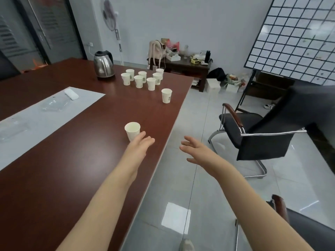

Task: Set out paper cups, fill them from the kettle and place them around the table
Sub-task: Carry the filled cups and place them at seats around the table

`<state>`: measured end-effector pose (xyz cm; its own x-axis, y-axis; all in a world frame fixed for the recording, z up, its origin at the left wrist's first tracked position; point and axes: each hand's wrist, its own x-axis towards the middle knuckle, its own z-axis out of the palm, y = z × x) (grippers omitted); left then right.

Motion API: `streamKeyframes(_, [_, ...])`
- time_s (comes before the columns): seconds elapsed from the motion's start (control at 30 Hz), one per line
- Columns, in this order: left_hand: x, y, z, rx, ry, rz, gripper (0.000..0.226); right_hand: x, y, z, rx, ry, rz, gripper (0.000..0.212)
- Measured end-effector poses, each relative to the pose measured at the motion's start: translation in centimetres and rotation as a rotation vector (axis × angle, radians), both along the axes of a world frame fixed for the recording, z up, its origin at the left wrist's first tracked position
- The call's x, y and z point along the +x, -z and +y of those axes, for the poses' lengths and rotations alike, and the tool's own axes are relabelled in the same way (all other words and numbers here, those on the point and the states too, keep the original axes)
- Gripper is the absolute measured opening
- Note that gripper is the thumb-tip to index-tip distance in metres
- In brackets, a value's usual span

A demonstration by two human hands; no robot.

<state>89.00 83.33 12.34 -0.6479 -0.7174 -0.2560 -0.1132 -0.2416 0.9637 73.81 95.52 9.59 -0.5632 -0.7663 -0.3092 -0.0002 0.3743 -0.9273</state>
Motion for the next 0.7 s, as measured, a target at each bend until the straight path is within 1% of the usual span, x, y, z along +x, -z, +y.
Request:
streamKeyframes(0.1, [-6.9, -0.7, -2.0, -0.019, -0.084, -0.004, 0.052, -7.3, -0.6, -2.3, 0.008, -0.042, -0.007, 0.063])
streamKeyframes(0.23, [-15.2, -1.8, -5.0, -0.049, -0.150, -0.009, 0.053, -17.0, -2.3, -6.2, 0.006, -0.088, 0.030, 0.058])
streamKeyframes(0.37, [-20.2, -2.1, -8.1, -0.065, -0.217, -0.030, 0.054, -23.1, -3.3, -10.4, -0.033, -0.107, 0.001, 0.056])
streamKeyframes(0.5, [-25.6, -1.7, -12.6, -0.066, -0.319, -0.051, 0.055, -28.8, -3.2, -16.0, -0.049, -0.173, -0.008, 0.059])
streamKeyframes(0.6, [-31.1, -0.8, -17.5, -0.049, -0.400, -0.036, 0.055, -33.8, -2.9, -21.6, -0.067, -0.221, 0.004, 0.055])
streamKeyframes(0.7, [-36.8, -0.7, -22.4, -0.052, -0.441, -0.018, 0.057, -38.9, -3.0, -27.3, -0.068, -0.235, 0.031, 0.061])
